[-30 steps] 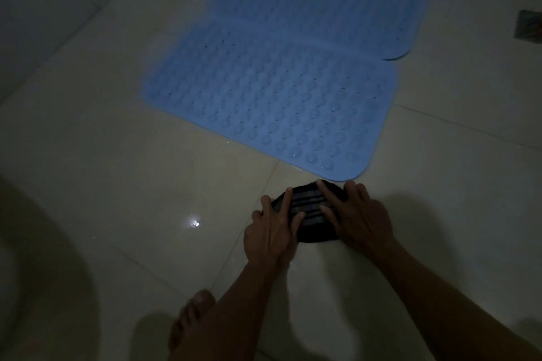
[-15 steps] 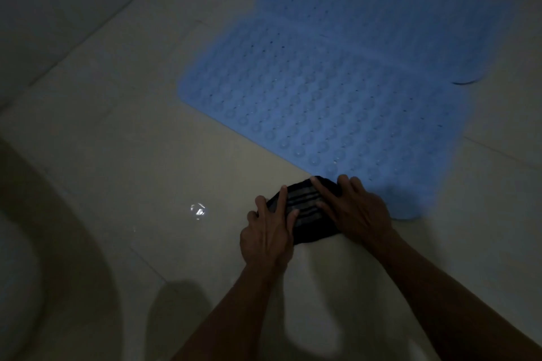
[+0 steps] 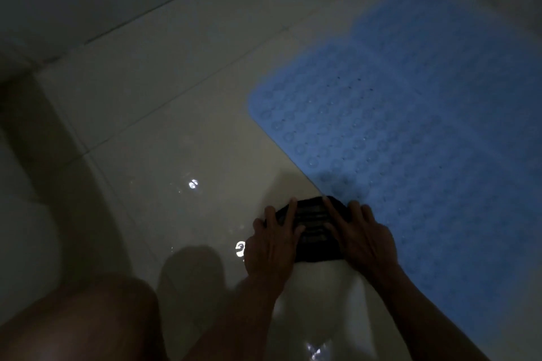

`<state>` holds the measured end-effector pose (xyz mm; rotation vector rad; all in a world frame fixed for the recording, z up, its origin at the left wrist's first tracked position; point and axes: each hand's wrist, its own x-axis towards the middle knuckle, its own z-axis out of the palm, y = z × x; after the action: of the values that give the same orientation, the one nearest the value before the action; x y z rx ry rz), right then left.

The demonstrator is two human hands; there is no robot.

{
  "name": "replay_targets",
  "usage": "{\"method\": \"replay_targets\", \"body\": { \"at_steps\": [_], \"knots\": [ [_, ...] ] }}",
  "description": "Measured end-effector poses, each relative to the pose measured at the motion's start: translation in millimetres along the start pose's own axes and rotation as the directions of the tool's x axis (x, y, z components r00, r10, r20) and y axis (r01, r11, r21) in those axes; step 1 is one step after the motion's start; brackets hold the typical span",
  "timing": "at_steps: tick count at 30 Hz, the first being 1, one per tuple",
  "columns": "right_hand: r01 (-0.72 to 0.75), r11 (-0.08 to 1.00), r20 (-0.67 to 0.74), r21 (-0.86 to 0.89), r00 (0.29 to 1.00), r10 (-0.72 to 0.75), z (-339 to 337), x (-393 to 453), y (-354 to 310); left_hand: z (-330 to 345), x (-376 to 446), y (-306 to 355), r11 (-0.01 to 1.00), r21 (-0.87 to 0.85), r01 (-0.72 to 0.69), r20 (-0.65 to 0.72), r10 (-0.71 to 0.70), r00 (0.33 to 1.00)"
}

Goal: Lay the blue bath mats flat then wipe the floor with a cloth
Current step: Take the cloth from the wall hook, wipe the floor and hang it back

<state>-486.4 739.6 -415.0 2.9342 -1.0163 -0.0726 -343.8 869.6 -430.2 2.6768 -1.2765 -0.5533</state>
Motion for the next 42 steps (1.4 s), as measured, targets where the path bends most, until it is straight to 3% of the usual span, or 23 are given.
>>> {"method": "replay_targets", "body": {
  "at_steps": [9, 17, 27, 34, 42],
  "knots": [
    [0.095, 0.993, -0.02, 0.07, 0.995, -0.094, -6, 73, -23, -23, 39, -33, 0.989, 0.095, 0.115, -0.023, -0.113, 0.993],
    [0.247, 0.959, -0.03, 0.137, 0.969, -0.245, -7, 134, -39, -43, 61, -48, 0.938, 0.014, 0.346, -0.029, -0.345, 0.938],
    [0.207, 0.95, 0.08, 0.233, 0.97, -0.231, -11, 194, -53, -71, 110, -48, 0.871, 0.047, 0.488, -0.026, -0.488, 0.873],
    [0.201, 0.959, 0.042, 0.198, 0.976, -0.213, -5, 218, -61, -83, 145, -71, 0.879, 0.105, 0.465, 0.012, -0.469, 0.883],
    [0.081, 0.985, 0.07, 0.15, 0.993, -0.092, -11, 261, -90, -111, 201, -109, 0.935, 0.177, 0.307, -0.042, -0.304, 0.952]
  ]
}}
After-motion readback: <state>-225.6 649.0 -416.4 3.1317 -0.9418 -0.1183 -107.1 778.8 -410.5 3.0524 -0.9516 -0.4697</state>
